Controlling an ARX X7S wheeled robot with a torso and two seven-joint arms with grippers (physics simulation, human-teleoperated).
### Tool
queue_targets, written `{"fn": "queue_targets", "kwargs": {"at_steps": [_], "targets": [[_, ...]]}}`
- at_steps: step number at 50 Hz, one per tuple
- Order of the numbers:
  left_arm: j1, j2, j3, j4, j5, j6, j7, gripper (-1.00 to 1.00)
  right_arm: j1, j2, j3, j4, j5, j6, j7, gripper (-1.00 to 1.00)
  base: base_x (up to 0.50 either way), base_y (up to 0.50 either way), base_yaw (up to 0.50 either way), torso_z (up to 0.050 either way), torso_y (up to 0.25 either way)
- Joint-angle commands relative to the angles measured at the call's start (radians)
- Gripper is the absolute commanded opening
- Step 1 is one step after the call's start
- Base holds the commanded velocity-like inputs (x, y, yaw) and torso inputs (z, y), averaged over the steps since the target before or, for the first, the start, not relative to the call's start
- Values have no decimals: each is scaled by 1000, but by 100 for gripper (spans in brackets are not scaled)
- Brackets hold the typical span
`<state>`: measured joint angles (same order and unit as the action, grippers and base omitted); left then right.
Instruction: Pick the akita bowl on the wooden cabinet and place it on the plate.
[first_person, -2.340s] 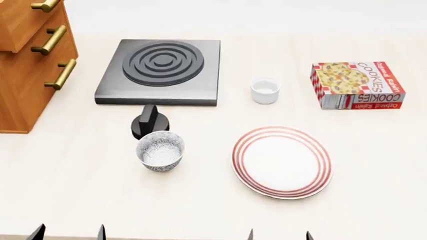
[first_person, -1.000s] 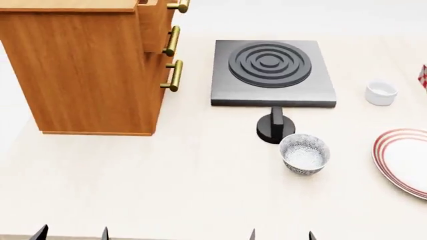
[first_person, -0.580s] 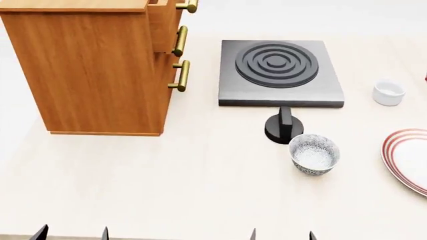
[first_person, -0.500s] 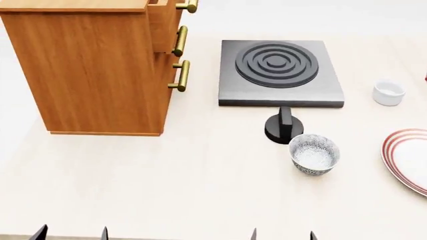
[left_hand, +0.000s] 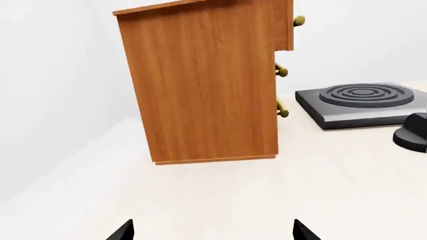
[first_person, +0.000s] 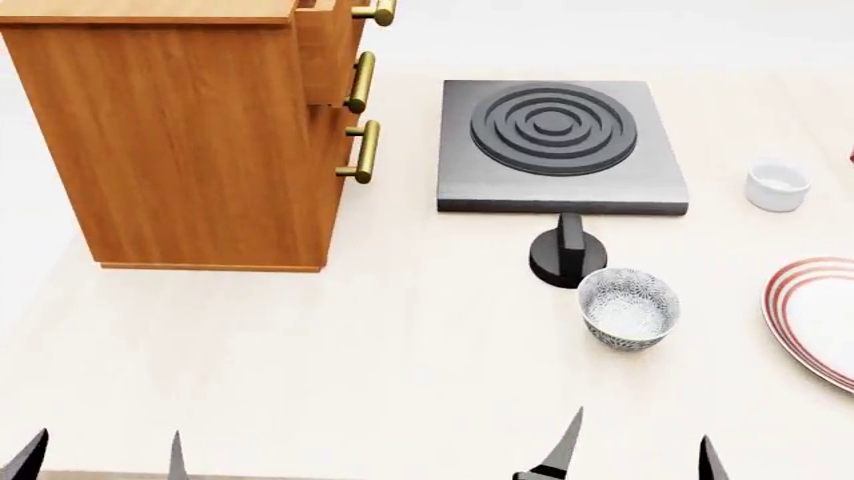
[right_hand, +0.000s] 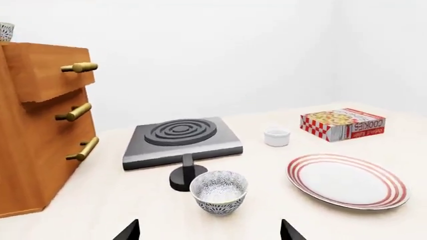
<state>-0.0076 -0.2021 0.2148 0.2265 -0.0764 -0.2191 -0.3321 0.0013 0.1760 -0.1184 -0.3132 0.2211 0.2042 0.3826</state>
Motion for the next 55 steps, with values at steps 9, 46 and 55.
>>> {"fn": "queue_targets", "kwargs": {"at_steps": [9, 46, 55], "targets": [[-78, -53, -50, 561, -29, -365, -42, 100, -33, 112, -1, -703, 131, 236, 49, 100, 0, 0, 0, 0, 0], [-470, -16, 57, 518, -95, -601, 31, 100, -14, 243, -102, -718, 174, 159, 178, 100, 0, 0, 0, 0, 0], [-661, -17, 52, 606, -120, -810, 39, 100, -14, 260, -110, -716, 174, 138, 190, 100, 0, 0, 0, 0, 0]]}}
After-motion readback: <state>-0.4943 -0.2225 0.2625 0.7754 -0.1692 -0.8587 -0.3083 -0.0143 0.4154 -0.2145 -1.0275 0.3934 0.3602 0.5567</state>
